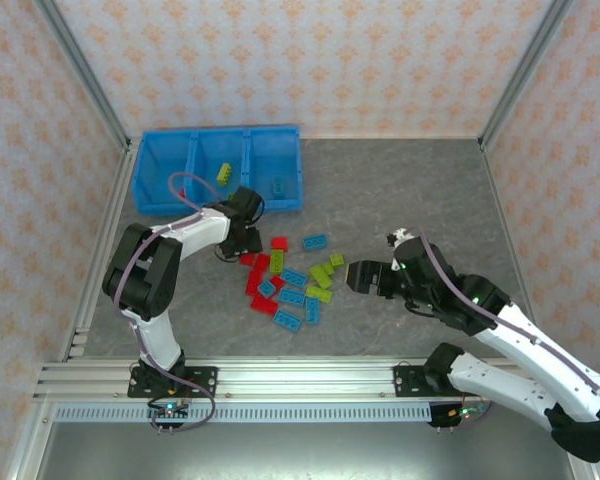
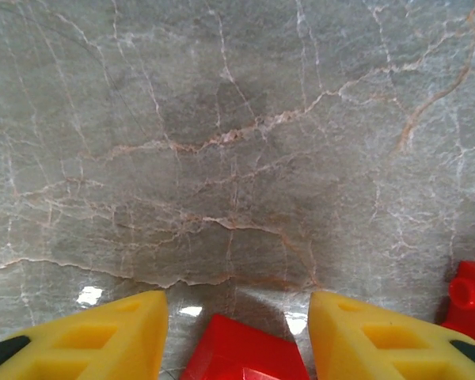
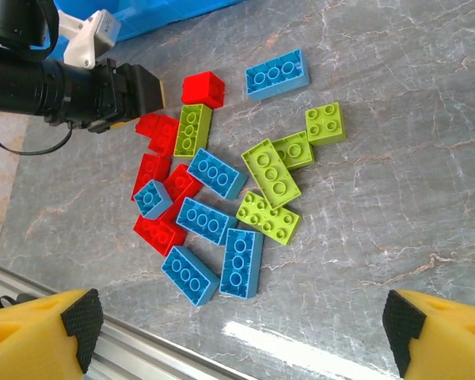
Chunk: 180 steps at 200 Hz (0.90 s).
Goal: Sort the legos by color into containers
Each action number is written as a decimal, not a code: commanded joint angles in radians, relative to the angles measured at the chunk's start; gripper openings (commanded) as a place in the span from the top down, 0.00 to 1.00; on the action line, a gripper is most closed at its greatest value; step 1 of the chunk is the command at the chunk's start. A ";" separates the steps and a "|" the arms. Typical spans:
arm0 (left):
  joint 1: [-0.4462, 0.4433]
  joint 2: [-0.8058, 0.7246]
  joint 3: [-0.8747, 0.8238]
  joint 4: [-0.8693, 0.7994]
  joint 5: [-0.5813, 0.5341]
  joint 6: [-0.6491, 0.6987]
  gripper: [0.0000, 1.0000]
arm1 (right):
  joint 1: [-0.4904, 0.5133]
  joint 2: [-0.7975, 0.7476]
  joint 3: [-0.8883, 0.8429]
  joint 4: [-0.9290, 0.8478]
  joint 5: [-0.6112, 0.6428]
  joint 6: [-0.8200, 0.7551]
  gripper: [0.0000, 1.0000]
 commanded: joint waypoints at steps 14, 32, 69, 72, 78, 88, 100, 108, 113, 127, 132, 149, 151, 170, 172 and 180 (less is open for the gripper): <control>-0.009 -0.011 -0.052 0.012 -0.003 -0.002 0.52 | 0.005 0.025 -0.001 0.016 0.018 0.013 0.07; -0.012 -0.018 -0.064 0.010 0.001 0.008 0.50 | 0.005 0.038 -0.002 0.020 0.010 0.016 0.06; -0.030 -0.067 -0.077 -0.016 -0.020 0.020 0.45 | 0.005 0.041 -0.015 0.023 0.006 0.032 0.07; -0.033 -0.072 -0.078 -0.023 -0.025 0.020 0.45 | 0.005 0.041 -0.015 0.023 0.006 0.033 0.06; -0.040 -0.082 -0.081 -0.032 -0.035 0.020 0.43 | 0.005 0.039 -0.018 0.024 0.004 0.036 0.06; -0.056 -0.101 -0.089 -0.047 -0.057 0.020 0.38 | 0.005 0.039 -0.021 0.027 0.004 0.038 0.06; -0.073 -0.127 -0.104 -0.060 -0.090 0.017 0.32 | 0.005 0.039 -0.025 0.032 0.005 0.043 0.07; -0.081 -0.142 -0.113 -0.071 -0.109 0.014 0.32 | 0.005 0.041 -0.028 0.036 0.003 0.045 0.06; -0.085 -0.149 -0.119 -0.075 -0.119 0.014 0.32 | 0.005 0.041 -0.029 0.040 0.003 0.047 0.06; -0.088 -0.162 -0.140 -0.065 -0.133 0.019 0.34 | 0.005 0.045 -0.030 0.047 -0.001 0.047 0.06; -0.088 -0.158 -0.144 -0.061 -0.140 0.020 0.35 | 0.006 0.046 -0.030 0.050 -0.003 0.048 0.06; -0.087 -0.125 -0.135 -0.052 -0.152 0.054 0.37 | 0.005 0.055 -0.026 0.055 -0.003 0.047 0.06; -0.088 -0.119 -0.133 -0.050 -0.152 0.058 0.37 | 0.005 0.056 -0.025 0.055 -0.003 0.047 0.06; -0.087 -0.077 -0.112 -0.024 -0.152 0.077 0.36 | 0.005 0.068 -0.018 0.048 -0.005 0.047 0.06; -0.087 -0.074 -0.110 -0.023 -0.152 0.079 0.36 | 0.005 0.068 -0.017 0.047 -0.006 0.047 0.06; -0.089 -0.062 -0.102 -0.014 -0.154 0.083 0.36 | 0.006 0.071 -0.015 0.041 -0.005 0.048 0.06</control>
